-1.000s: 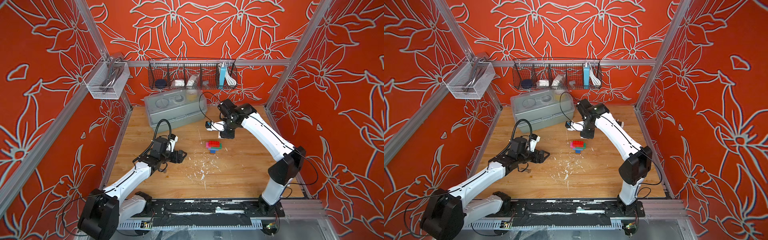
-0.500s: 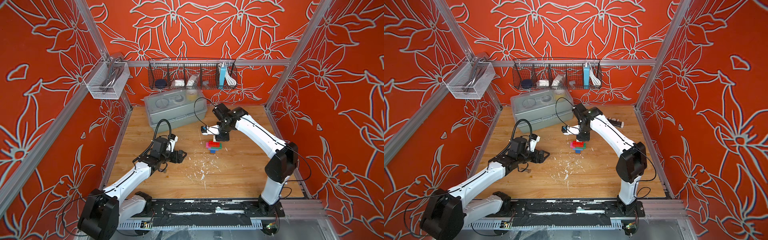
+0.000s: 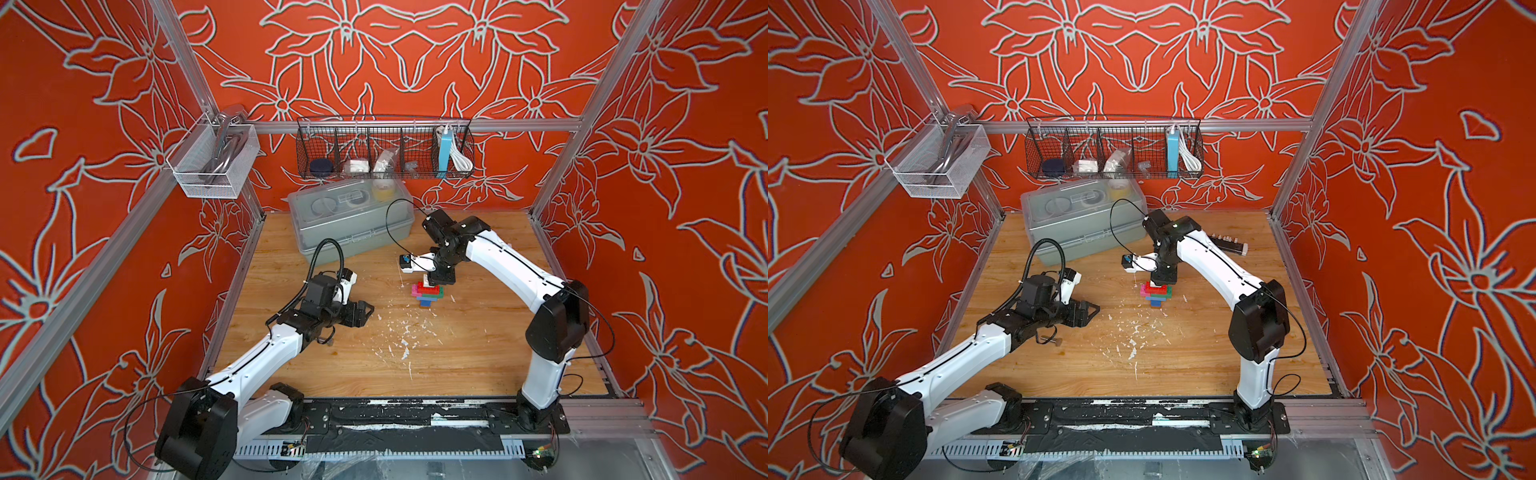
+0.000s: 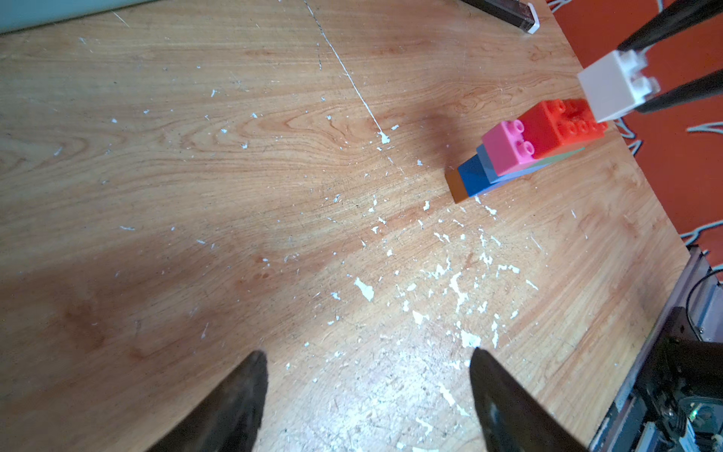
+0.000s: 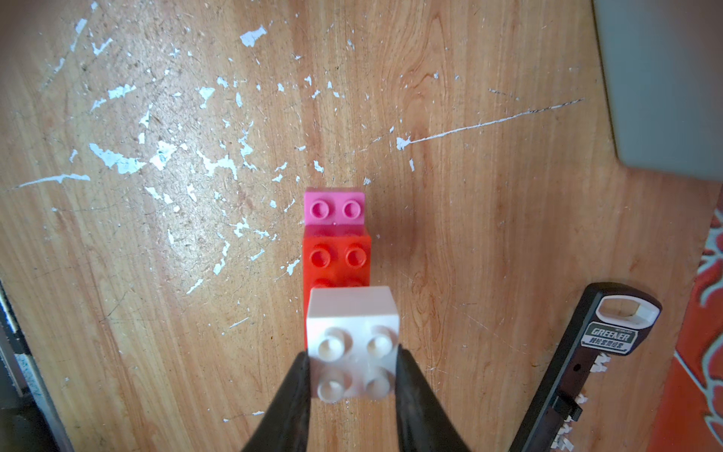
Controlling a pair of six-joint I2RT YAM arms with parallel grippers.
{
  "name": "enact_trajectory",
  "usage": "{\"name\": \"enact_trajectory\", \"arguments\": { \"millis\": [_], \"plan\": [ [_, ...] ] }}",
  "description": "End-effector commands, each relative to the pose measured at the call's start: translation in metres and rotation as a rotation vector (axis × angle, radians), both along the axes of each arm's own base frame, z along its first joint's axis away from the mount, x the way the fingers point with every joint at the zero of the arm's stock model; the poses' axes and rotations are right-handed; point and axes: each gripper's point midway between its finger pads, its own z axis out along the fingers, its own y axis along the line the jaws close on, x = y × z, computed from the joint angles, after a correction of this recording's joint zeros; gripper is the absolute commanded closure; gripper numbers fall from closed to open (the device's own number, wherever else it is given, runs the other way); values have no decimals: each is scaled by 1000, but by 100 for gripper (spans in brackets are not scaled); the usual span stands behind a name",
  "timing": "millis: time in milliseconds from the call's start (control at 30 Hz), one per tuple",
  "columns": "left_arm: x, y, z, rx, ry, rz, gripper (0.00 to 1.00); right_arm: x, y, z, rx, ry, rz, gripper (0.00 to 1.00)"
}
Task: Assemble a spoon with lego
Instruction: Assemble the lego brick with the lego brick.
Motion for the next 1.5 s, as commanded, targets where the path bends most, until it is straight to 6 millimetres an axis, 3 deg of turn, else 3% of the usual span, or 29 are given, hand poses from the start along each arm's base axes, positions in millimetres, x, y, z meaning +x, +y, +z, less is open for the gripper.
{"name": "enact_trajectory", "arguments": {
  "millis": [0, 767, 1267, 1467],
  "plan": [
    [-1, -2, 1, 6, -17, -17, 20, -7, -1, -10, -11, 40, 13, 100],
    [-2, -1, 1, 18, -12, -13, 20, -7, -1, -21, -25, 58, 9, 100],
    [-2, 0, 0, 27, -11, -10, 20, -14, -9, -48, -97, 119, 13, 100],
    [-2, 1, 0, 33, -14, -9, 20, -12, -5, -47, -101, 120, 39, 100]
  ]
}}
